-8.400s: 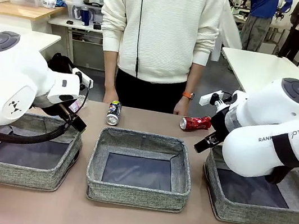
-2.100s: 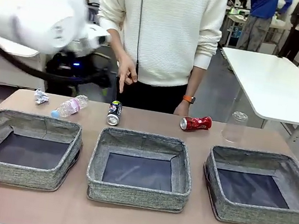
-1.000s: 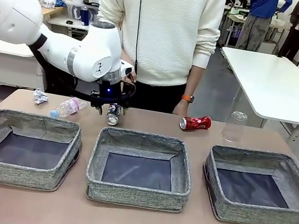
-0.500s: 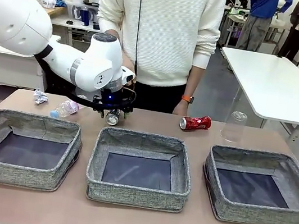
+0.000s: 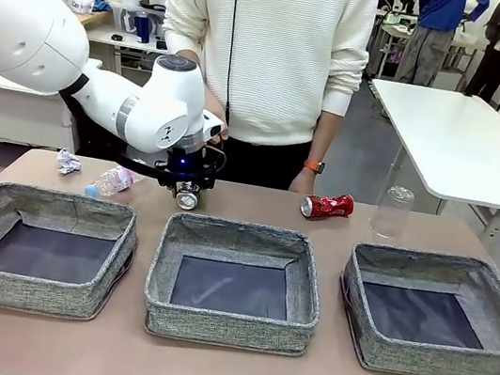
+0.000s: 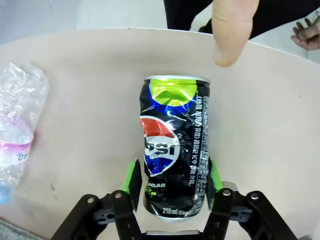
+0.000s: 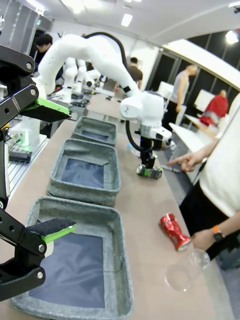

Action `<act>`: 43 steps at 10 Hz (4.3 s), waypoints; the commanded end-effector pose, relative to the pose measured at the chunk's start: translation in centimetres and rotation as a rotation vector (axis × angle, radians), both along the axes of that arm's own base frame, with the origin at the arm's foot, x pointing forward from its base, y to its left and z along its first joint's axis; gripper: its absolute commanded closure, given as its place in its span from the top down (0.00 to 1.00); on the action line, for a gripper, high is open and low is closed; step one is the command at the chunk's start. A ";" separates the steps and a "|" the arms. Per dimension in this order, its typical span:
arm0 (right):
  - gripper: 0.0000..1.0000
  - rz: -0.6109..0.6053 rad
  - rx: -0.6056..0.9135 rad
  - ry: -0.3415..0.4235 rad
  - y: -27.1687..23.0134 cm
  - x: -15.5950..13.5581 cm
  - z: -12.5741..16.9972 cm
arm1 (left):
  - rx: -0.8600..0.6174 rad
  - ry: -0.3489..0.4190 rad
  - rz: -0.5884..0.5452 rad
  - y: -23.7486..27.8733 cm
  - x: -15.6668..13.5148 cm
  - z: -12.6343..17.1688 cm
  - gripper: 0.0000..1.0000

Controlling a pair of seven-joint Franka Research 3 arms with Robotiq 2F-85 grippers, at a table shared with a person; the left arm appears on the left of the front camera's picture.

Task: Sort the waste into the appropriate baskets.
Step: Pick up the waste item pointed out by the person.

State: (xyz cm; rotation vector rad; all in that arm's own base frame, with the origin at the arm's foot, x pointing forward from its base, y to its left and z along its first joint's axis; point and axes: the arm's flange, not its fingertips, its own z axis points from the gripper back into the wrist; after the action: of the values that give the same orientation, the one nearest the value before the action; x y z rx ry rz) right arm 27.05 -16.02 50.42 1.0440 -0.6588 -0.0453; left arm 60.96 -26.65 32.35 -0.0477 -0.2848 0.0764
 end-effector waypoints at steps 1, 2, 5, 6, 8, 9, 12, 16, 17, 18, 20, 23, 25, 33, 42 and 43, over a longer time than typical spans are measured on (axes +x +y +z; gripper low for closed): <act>1.00 0.003 0.005 -0.034 0.1 0.4 0.1 | 0.035 -0.033 0.035 -0.6 -0.1 -0.1 0.00; 1.00 0.003 0.005 -0.034 0.1 0.4 0.1 | 0.037 -0.032 0.032 -0.5 -0.2 -0.1 0.00; 1.00 0.003 0.005 -0.034 0.1 0.4 0.1 | 0.038 -0.029 0.032 -0.5 -0.3 -0.1 0.00; 1.00 0.003 0.005 -0.034 0.1 0.4 0.1 | 0.039 -0.030 0.034 -0.4 -0.4 0.0 0.00; 1.00 0.003 0.005 -0.034 0.1 0.4 0.1 | 0.041 0.022 0.073 0.2 -1.0 1.0 0.00; 1.00 0.003 0.005 -0.034 0.1 0.4 0.1 | 0.052 0.048 0.076 0.9 -1.8 2.4 0.00; 1.00 0.003 0.005 -0.034 0.1 0.4 0.1 | 0.077 0.151 0.031 5.4 -8.8 12.0 0.00; 1.00 0.003 0.005 -0.034 0.1 0.4 0.1 | -0.277 0.155 0.112 4.5 -21.1 23.6 0.00; 1.00 0.003 0.005 -0.034 0.1 0.4 0.1 | -0.287 0.151 0.033 3.6 -22.0 24.6 0.00; 1.00 0.003 0.005 -0.034 0.1 0.4 0.1 | -0.341 0.095 -0.034 3.1 -22.4 25.6 0.00; 1.00 0.003 0.005 -0.034 0.1 0.4 0.1 | -0.288 0.122 -0.011 2.8 -23.8 26.6 0.00; 1.00 0.003 0.005 -0.034 0.1 0.4 0.1 | -0.288 0.122 -0.011 2.8 -23.8 26.6 0.00; 1.00 0.003 0.005 -0.034 0.1 0.4 0.1 | -0.293 0.108 0.067 0.8 -24.3 27.3 0.41; 1.00 0.003 0.005 -0.034 0.1 0.4 0.1 | 0.069 0.019 -0.264 -15.7 -22.3 46.9 0.41; 1.00 0.003 0.005 -0.034 0.1 0.4 0.1 | 0.013 0.020 -0.262 -12.9 -23.6 43.1 0.41; 1.00 0.003 0.005 -0.034 0.1 0.4 0.1 | 0.013 0.020 -0.262 -12.9 -23.6 43.1 0.41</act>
State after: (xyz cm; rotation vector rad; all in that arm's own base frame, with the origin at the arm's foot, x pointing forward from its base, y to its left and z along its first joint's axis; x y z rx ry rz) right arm 27.11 -16.03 50.38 1.0393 -0.6565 -0.0448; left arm 37.76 -40.36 75.84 -0.0540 -0.2536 -0.1906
